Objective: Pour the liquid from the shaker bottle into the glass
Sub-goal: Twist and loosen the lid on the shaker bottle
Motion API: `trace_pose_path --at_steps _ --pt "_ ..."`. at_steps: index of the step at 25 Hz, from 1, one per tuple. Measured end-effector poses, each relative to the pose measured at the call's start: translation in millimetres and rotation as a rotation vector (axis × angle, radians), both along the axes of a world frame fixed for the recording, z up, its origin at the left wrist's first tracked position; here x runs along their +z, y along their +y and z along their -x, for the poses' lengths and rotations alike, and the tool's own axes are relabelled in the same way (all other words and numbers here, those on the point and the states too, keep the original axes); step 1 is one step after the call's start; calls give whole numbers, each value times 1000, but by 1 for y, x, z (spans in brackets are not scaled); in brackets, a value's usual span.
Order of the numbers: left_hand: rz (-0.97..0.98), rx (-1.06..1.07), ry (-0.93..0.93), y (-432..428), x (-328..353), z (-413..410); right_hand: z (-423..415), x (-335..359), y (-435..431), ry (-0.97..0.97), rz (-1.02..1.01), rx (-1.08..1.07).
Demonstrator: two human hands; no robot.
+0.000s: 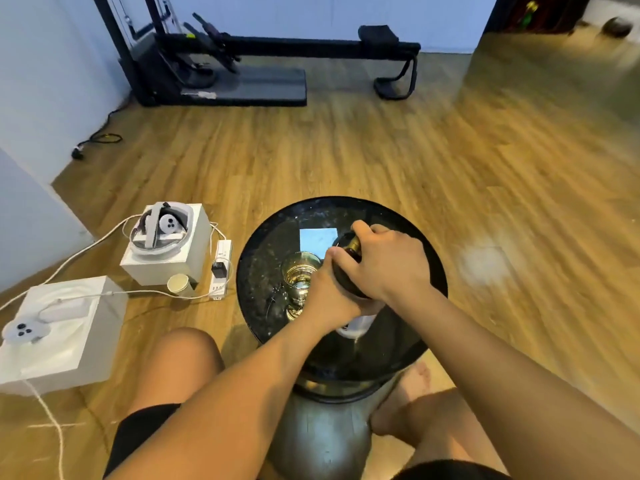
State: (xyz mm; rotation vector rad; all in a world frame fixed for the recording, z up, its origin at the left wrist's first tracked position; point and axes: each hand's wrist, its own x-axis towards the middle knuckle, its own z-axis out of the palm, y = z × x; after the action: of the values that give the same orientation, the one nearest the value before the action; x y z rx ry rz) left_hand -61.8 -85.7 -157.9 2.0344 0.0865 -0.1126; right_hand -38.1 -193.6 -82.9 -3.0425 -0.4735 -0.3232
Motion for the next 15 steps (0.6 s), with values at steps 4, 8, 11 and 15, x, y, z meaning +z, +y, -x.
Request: trace_pose_path --at_steps 4,8,11,15 --pt "-37 6 -39 -1 4 3 -3 -2 -7 -30 -34 45" --pt "-10 -32 -46 7 -2 1 -12 4 -19 39 -44 267" --pt "33 -83 -62 11 -6 -5 -23 19 -28 167 7 509" --pt "-34 -105 -82 12 -21 -3 -16 28 -25 182 269 432"
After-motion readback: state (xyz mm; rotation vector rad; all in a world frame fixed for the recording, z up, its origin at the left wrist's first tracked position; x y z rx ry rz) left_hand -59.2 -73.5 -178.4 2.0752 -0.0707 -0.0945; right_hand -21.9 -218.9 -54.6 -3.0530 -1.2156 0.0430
